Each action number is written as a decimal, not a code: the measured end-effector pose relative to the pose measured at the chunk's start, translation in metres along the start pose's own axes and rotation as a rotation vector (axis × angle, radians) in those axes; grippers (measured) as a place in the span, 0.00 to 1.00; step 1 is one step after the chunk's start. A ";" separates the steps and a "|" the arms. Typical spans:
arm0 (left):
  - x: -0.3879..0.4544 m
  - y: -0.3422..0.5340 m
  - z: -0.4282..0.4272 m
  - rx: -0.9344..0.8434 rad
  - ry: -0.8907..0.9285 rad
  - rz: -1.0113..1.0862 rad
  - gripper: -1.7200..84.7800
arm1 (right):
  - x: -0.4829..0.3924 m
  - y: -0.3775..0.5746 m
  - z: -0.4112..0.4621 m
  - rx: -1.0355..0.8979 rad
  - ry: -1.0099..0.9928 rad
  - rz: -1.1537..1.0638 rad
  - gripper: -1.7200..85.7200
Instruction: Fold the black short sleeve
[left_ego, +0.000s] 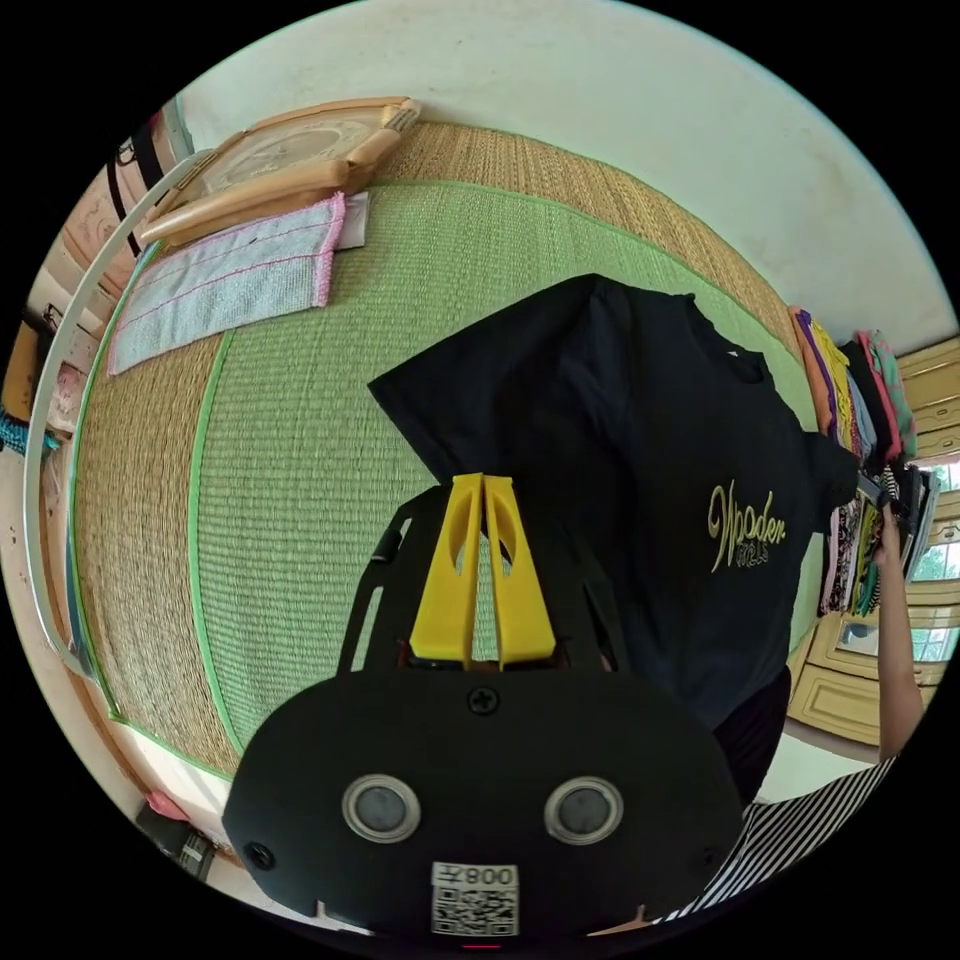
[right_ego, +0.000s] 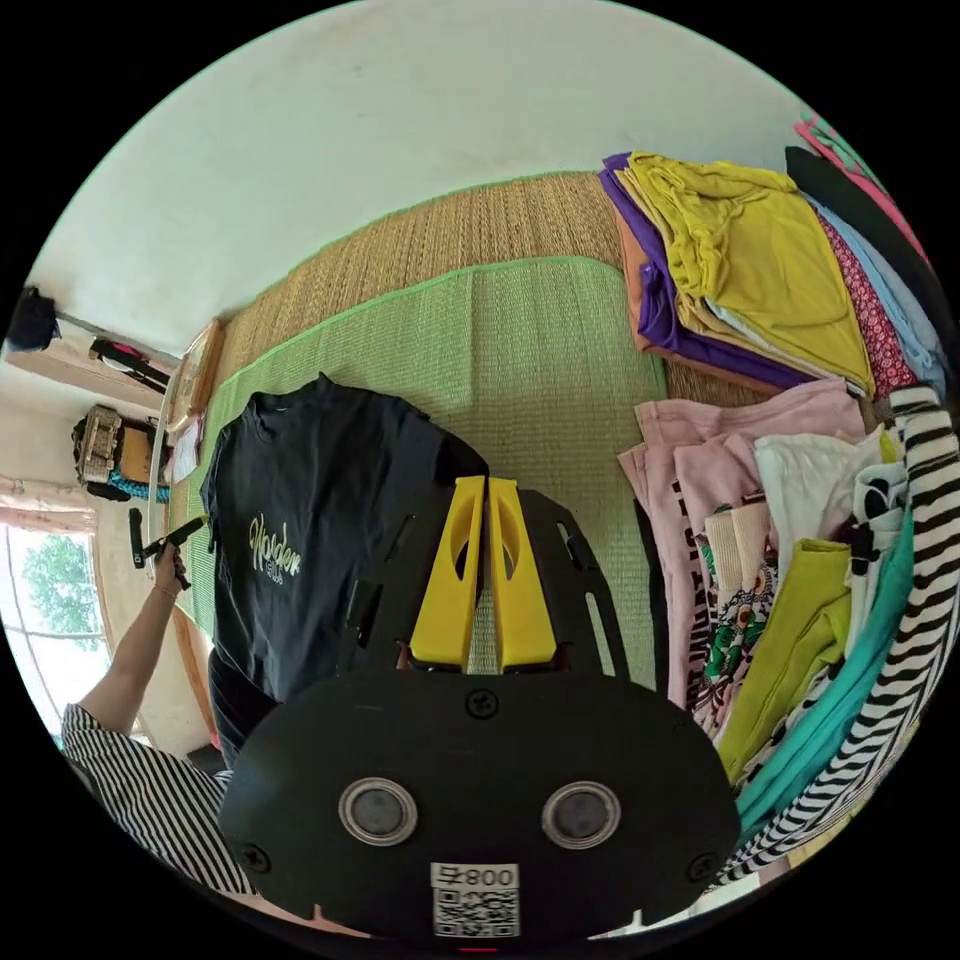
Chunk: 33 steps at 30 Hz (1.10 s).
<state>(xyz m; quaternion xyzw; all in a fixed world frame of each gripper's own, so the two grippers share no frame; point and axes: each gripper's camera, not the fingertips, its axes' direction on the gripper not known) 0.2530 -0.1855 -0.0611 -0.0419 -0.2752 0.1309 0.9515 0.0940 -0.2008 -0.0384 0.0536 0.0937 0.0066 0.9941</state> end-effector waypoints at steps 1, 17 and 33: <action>-0.001 0.001 0.000 0.012 0.001 -0.006 0.02 | 0.006 0.009 0.005 0.008 -0.014 0.021 0.02; 0.013 0.032 0.022 0.126 -0.010 0.072 0.02 | -0.058 0.120 0.057 0.095 -0.082 -0.070 0.02; -0.027 0.045 0.078 0.117 0.027 -0.001 0.03 | -0.060 0.082 0.097 0.013 -0.014 -0.056 0.02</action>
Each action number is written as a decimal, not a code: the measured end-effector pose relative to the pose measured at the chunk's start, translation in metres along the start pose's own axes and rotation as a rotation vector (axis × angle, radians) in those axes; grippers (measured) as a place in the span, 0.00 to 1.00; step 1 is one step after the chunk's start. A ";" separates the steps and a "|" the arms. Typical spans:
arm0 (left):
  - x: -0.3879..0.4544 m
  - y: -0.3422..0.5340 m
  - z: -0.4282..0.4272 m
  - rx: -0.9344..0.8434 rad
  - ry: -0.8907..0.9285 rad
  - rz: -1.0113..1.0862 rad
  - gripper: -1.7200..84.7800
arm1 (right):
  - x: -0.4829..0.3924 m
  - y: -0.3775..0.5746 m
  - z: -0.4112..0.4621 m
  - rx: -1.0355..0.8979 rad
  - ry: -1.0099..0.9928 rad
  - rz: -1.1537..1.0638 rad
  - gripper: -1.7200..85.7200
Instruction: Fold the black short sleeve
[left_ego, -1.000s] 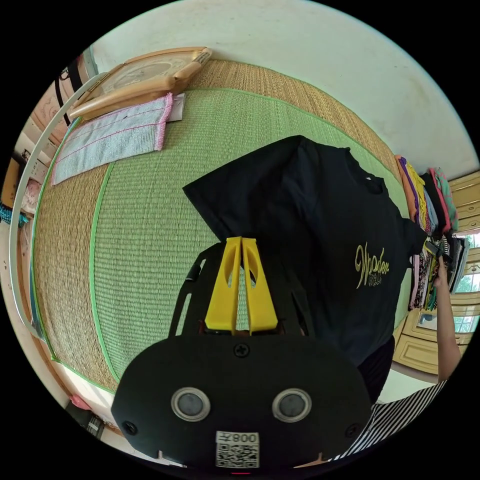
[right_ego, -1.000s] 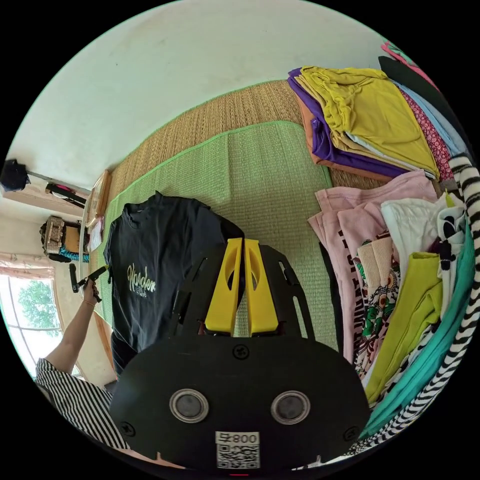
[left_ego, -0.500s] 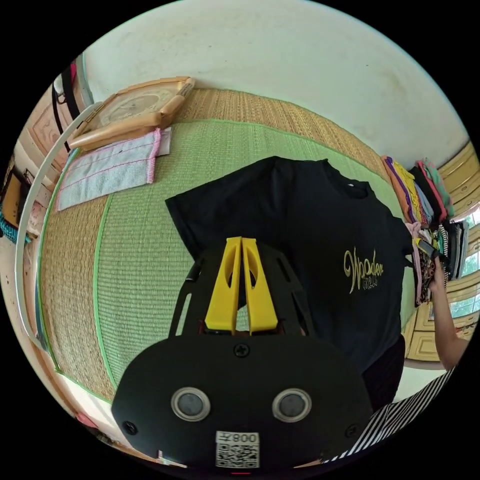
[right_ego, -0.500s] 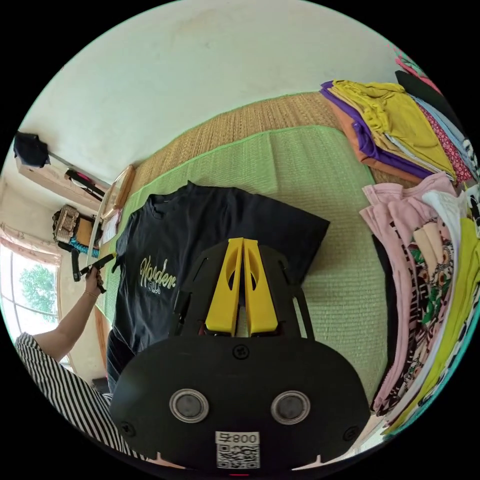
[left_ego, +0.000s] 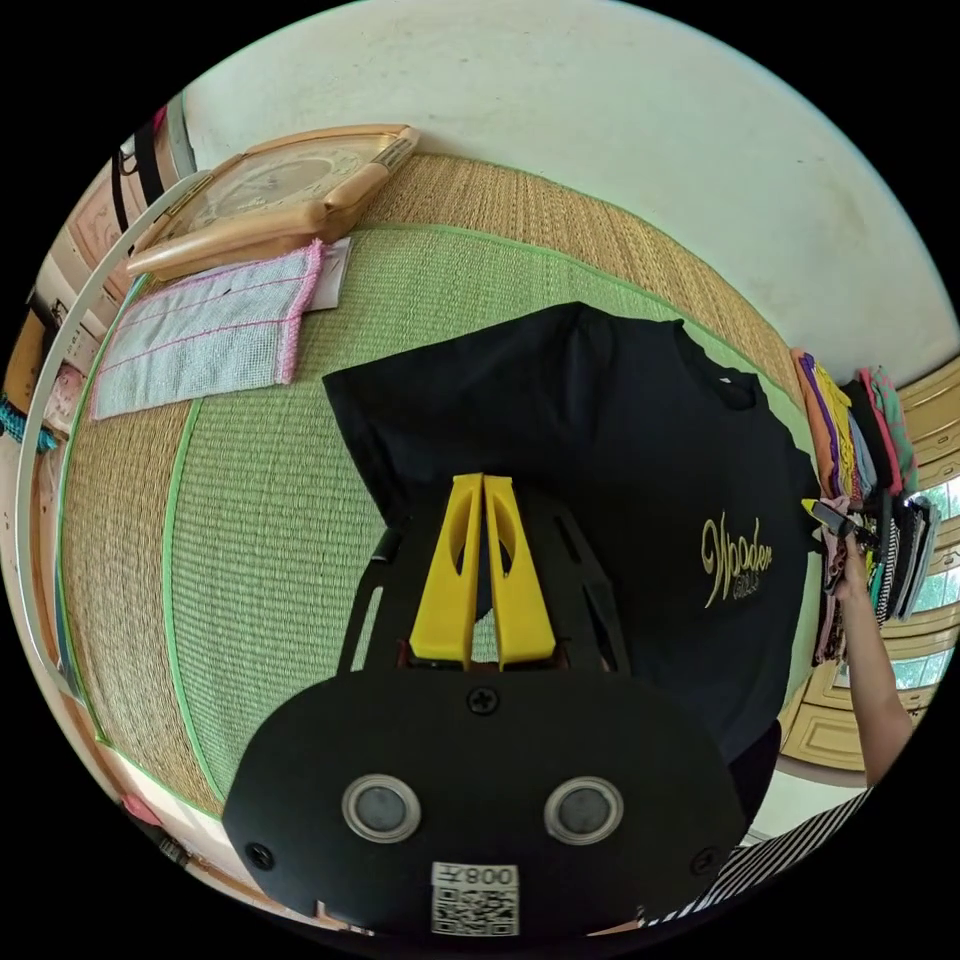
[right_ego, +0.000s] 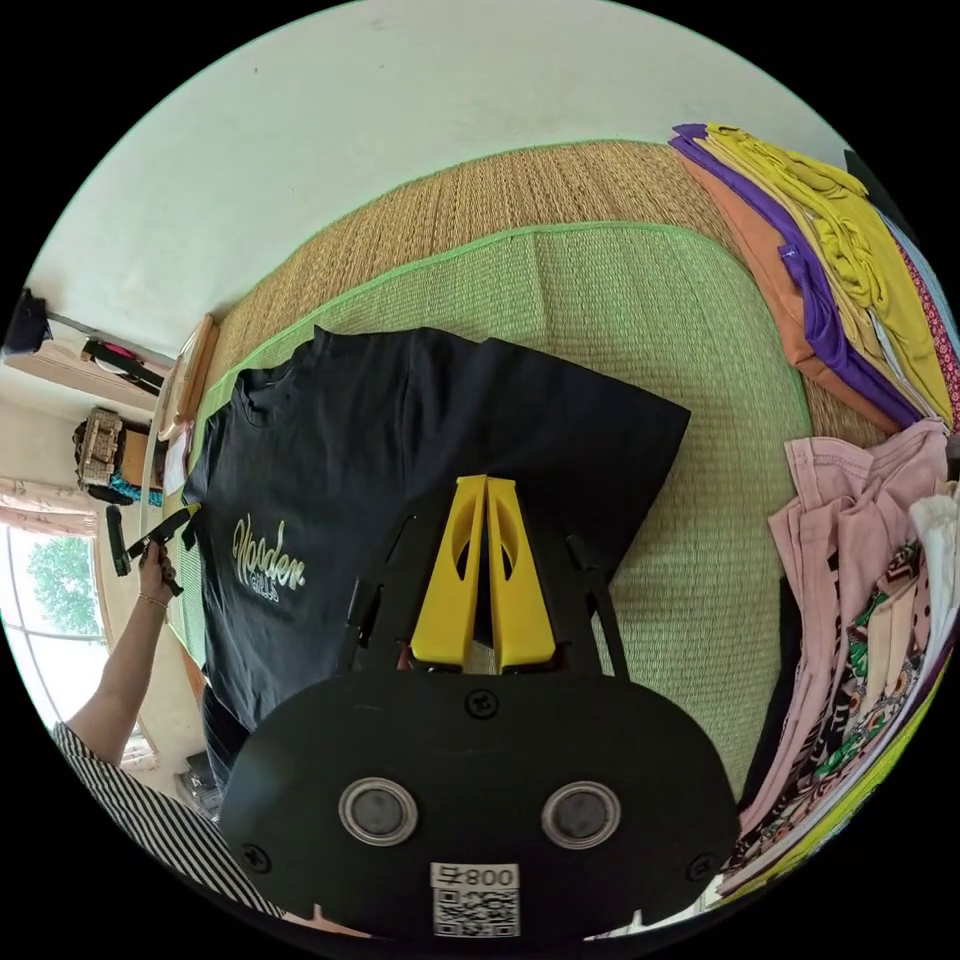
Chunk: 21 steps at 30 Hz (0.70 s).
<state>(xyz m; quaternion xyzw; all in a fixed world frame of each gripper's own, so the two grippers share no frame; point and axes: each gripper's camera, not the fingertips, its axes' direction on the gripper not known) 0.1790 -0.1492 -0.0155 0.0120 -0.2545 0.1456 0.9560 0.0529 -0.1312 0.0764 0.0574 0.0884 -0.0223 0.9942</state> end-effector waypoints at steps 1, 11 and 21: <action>0.000 0.007 -0.001 0.004 0.008 0.009 0.03 | 0.000 0.011 -0.007 0.018 -0.017 -0.013 0.03; -0.056 0.178 -0.011 -0.110 0.335 -0.041 0.10 | 0.019 0.190 -0.050 -0.052 -0.273 0.037 0.09; -0.083 0.258 0.018 -0.240 0.382 -0.076 0.10 | -0.008 0.315 -0.059 -0.172 -0.396 0.119 0.11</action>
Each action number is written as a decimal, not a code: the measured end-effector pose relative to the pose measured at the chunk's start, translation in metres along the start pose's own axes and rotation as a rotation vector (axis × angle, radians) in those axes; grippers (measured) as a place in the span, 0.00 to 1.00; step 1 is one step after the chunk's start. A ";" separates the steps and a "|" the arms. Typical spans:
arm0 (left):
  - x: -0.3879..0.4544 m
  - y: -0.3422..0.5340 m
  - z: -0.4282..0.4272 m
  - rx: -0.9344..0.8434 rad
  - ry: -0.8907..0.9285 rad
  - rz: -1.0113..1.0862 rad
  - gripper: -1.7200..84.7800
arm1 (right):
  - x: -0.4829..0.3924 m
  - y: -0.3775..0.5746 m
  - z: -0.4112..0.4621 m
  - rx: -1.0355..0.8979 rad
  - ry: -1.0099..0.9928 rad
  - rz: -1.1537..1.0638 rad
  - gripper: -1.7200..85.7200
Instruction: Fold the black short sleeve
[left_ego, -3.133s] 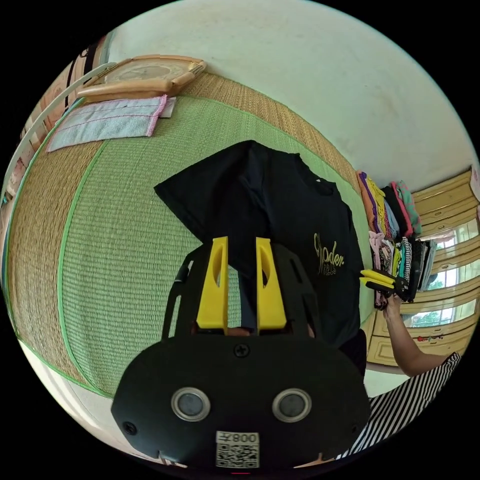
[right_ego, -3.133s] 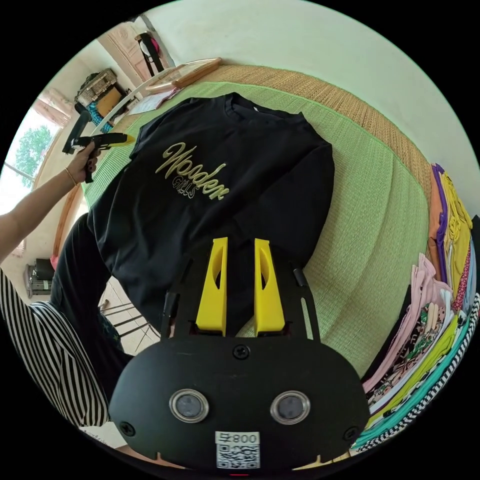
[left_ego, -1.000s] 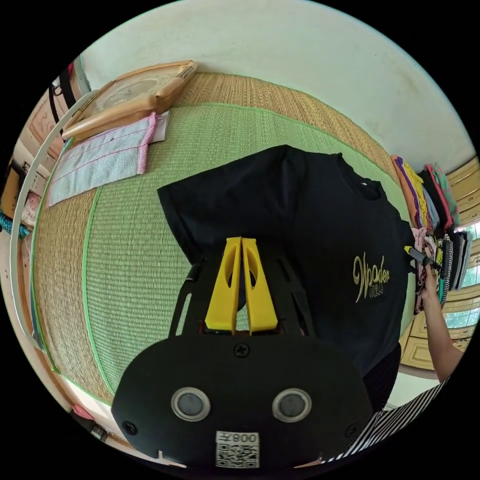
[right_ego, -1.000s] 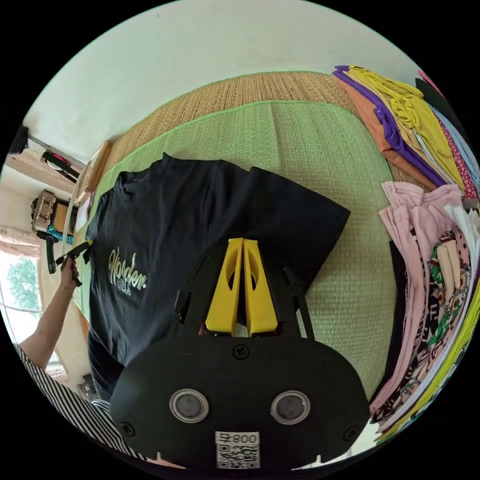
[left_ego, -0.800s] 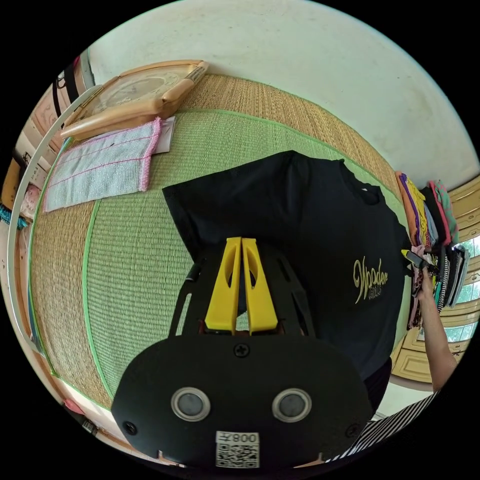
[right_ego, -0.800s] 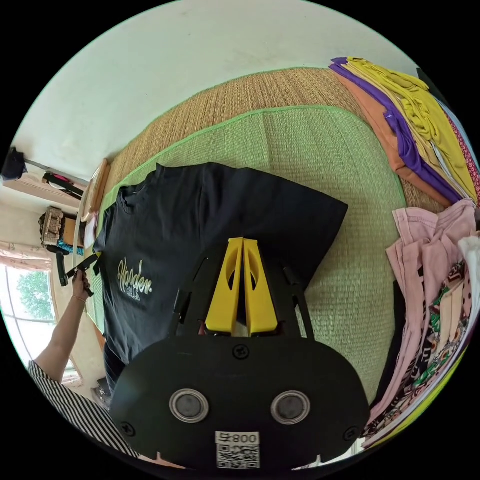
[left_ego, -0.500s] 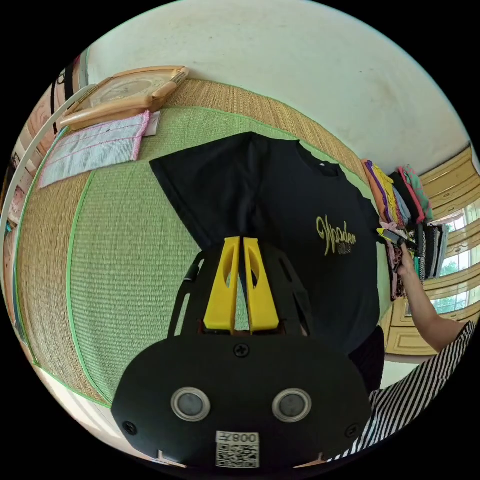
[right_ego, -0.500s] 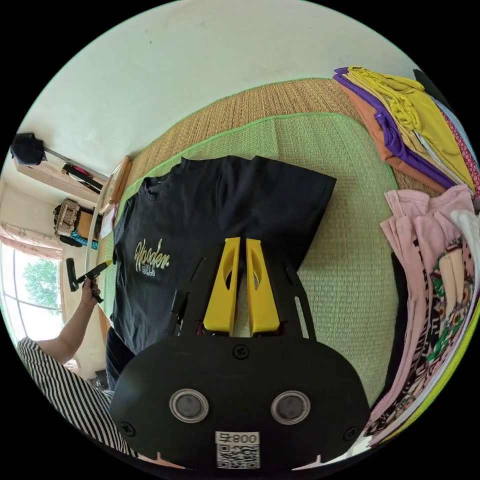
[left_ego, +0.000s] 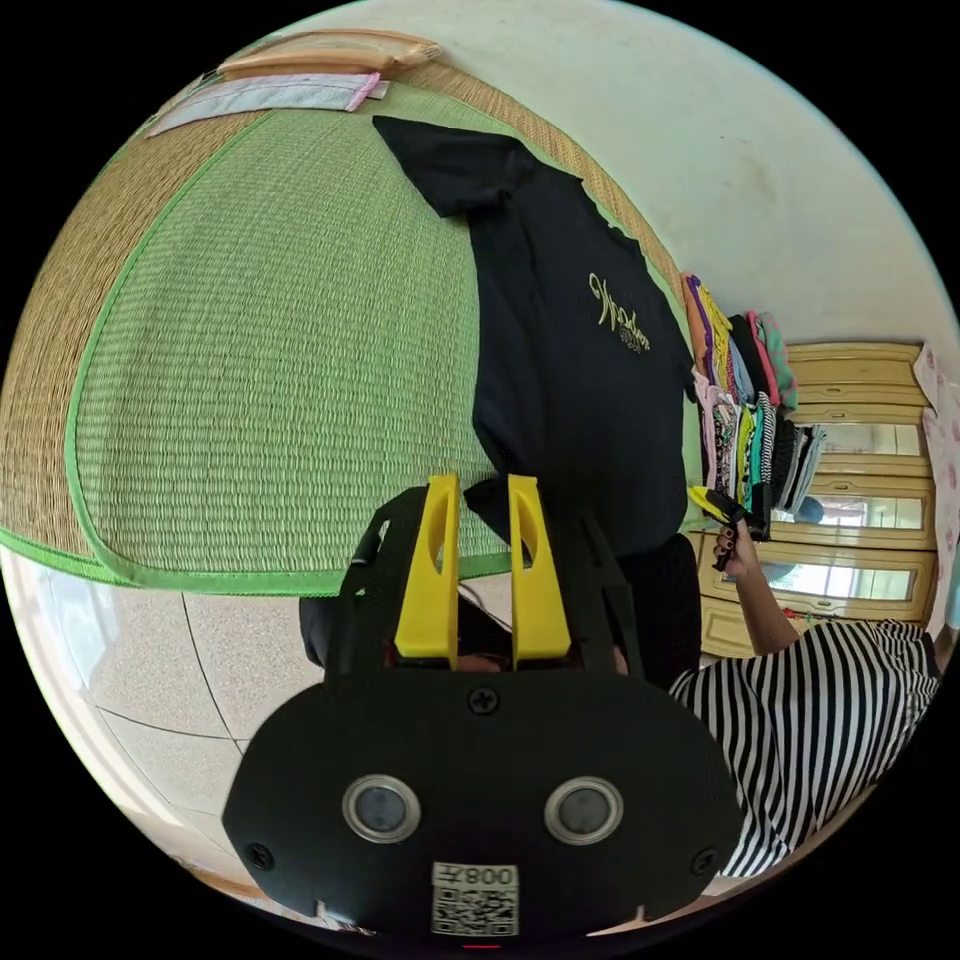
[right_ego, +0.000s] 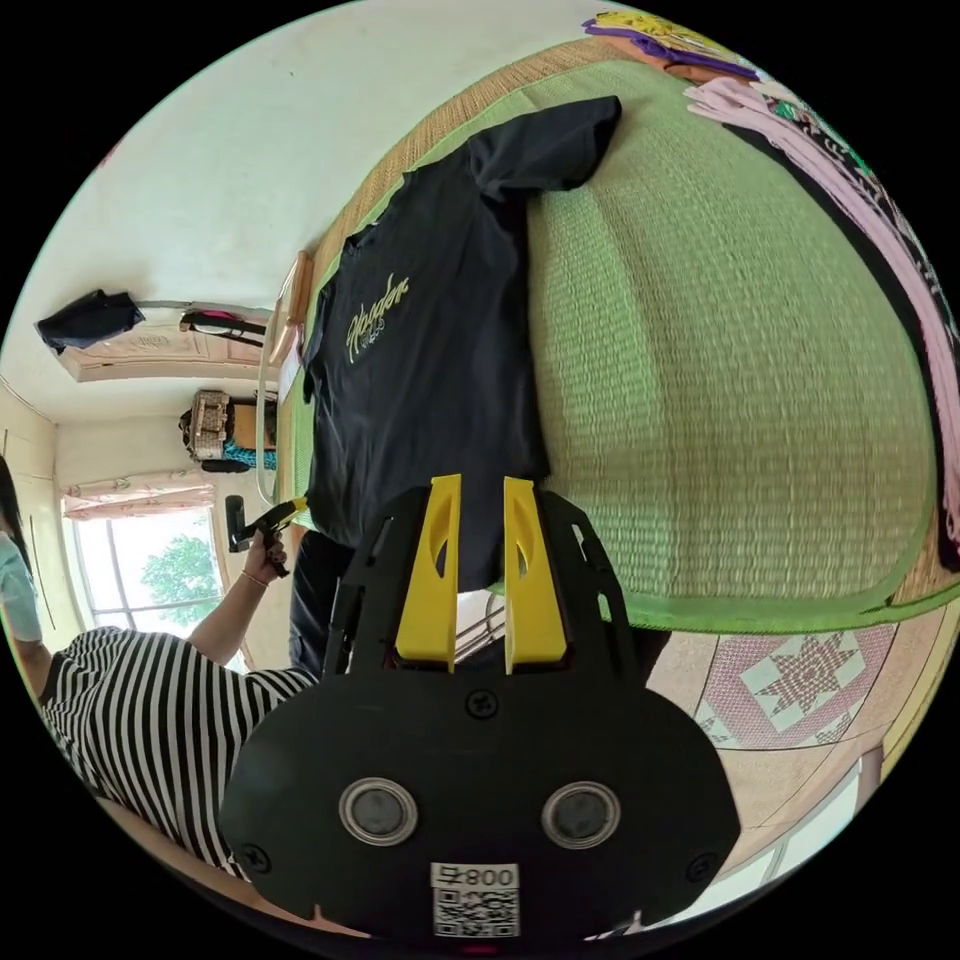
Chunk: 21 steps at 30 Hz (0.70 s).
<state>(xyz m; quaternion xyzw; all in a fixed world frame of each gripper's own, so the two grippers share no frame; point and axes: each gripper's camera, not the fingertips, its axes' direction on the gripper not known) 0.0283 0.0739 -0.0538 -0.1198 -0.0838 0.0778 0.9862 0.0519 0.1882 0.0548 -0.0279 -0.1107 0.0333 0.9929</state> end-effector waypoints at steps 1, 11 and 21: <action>-0.002 0.001 0.004 -0.023 -0.011 -0.004 0.10 | -0.004 0.008 0.003 -0.010 -0.007 0.003 0.11; -0.025 0.066 -0.019 0.120 0.131 -0.063 0.05 | -0.031 0.040 -0.005 -0.009 0.042 0.001 0.11; -0.037 0.099 -0.014 0.148 0.196 -0.102 0.04 | -0.060 0.049 -0.024 0.052 0.212 -0.013 0.12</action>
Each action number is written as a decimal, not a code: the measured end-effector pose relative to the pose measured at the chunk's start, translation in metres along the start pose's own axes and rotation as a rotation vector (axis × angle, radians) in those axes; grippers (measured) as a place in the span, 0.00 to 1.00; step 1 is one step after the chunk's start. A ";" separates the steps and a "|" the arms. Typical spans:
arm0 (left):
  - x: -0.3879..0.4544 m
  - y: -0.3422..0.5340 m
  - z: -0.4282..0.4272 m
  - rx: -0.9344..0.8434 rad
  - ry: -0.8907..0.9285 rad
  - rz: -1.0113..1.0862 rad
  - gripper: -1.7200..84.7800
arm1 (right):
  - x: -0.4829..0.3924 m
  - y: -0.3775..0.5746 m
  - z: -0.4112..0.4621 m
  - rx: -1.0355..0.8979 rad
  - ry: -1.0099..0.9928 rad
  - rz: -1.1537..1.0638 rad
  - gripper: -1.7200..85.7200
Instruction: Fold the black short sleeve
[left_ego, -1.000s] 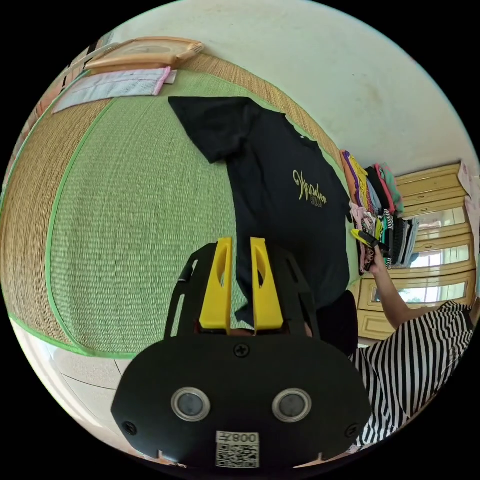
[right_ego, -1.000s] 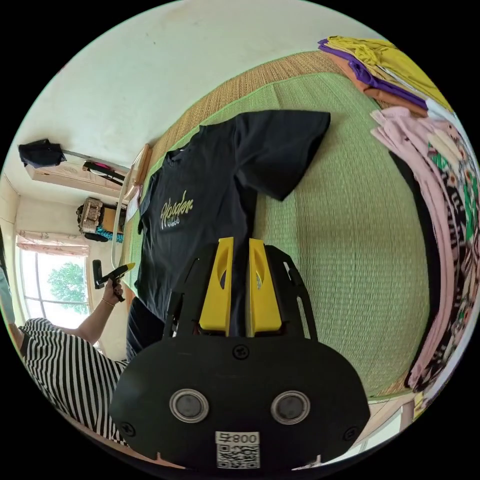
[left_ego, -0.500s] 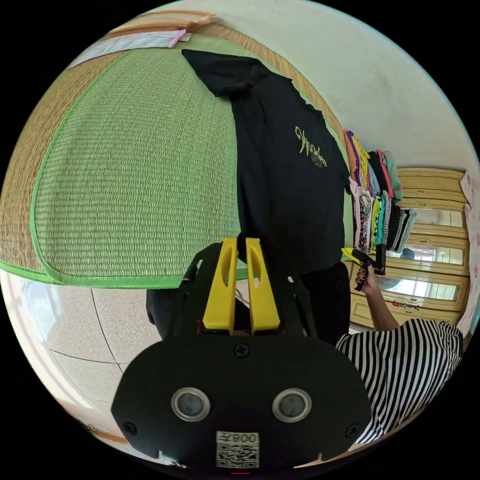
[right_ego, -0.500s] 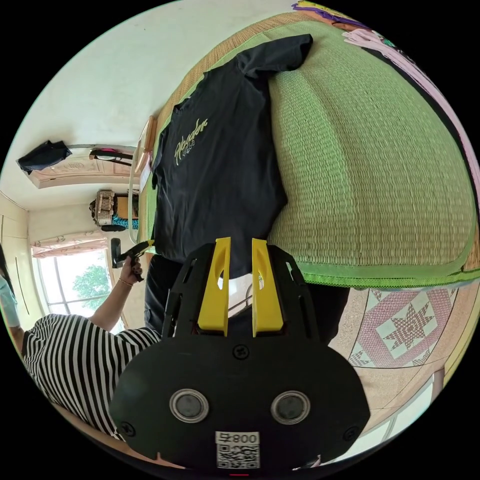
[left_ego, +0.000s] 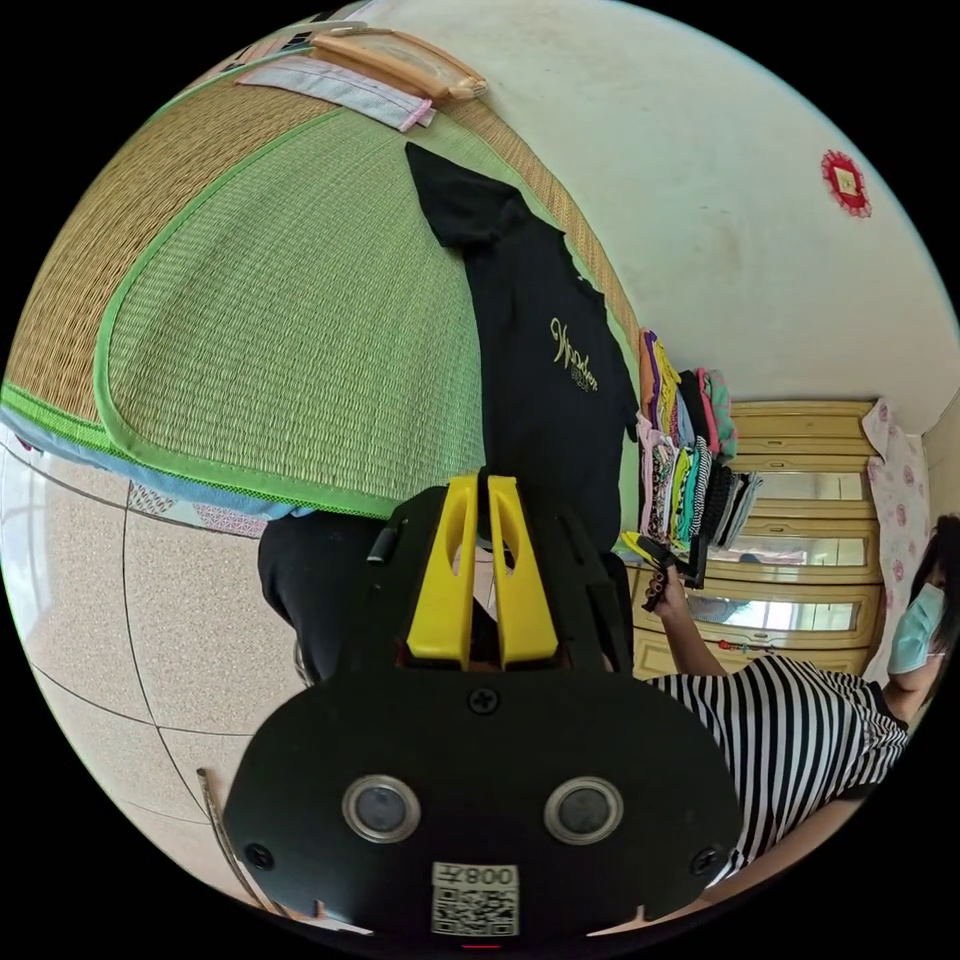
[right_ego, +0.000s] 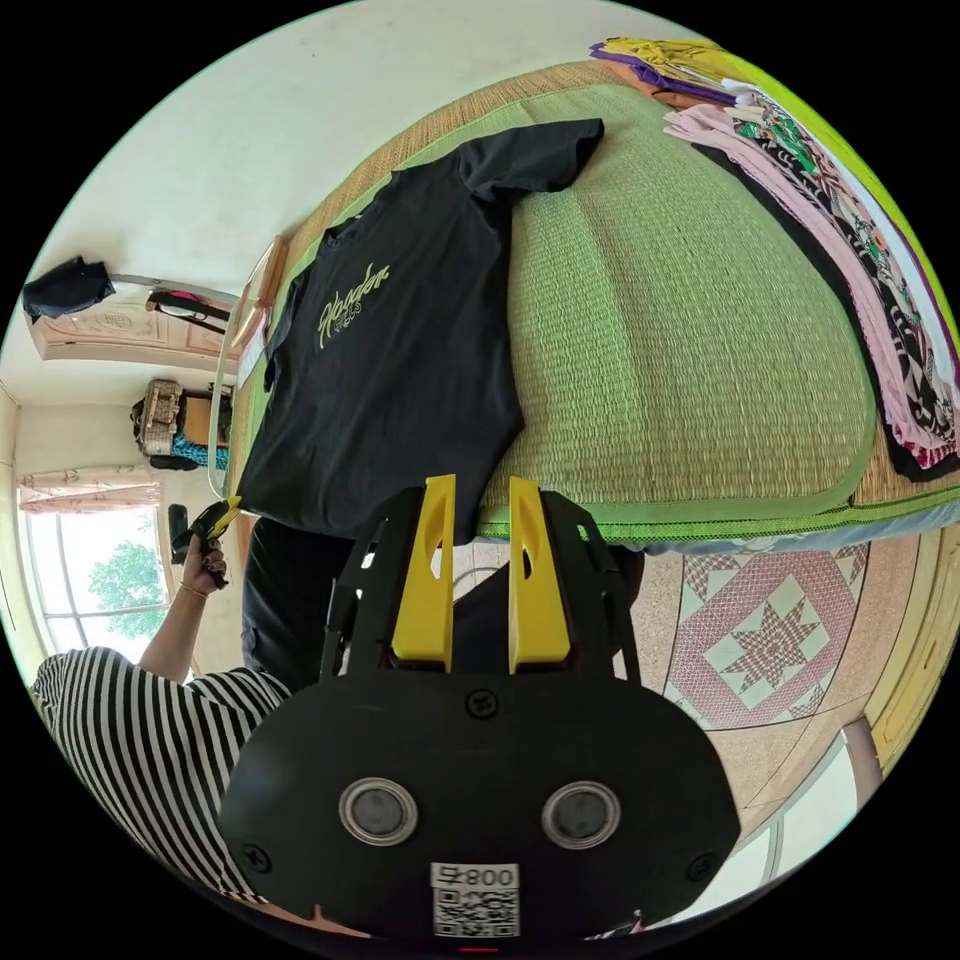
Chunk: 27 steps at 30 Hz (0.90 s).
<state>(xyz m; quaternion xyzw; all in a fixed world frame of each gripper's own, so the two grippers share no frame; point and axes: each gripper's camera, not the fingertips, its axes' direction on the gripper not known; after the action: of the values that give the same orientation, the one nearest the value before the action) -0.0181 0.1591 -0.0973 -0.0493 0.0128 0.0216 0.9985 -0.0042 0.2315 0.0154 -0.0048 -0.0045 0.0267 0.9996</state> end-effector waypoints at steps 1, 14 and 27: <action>0.001 0.001 0.000 -0.001 0.003 0.001 0.04 | -0.001 -0.005 0.004 -0.012 0.006 0.001 0.12; 0.029 0.019 0.007 0.001 -0.011 0.003 0.04 | -0.101 -0.034 -0.031 -0.030 -0.049 -0.248 0.08; 0.087 0.028 0.013 -0.007 0.010 -0.006 0.04 | -0.032 -0.001 -0.007 -0.068 -0.222 -0.007 0.05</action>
<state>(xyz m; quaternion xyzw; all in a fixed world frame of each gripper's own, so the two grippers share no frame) 0.0679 0.1915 -0.0895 -0.0529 0.0178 0.0184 0.9983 -0.0363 0.2289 0.0083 -0.0359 -0.1160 0.0234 0.9923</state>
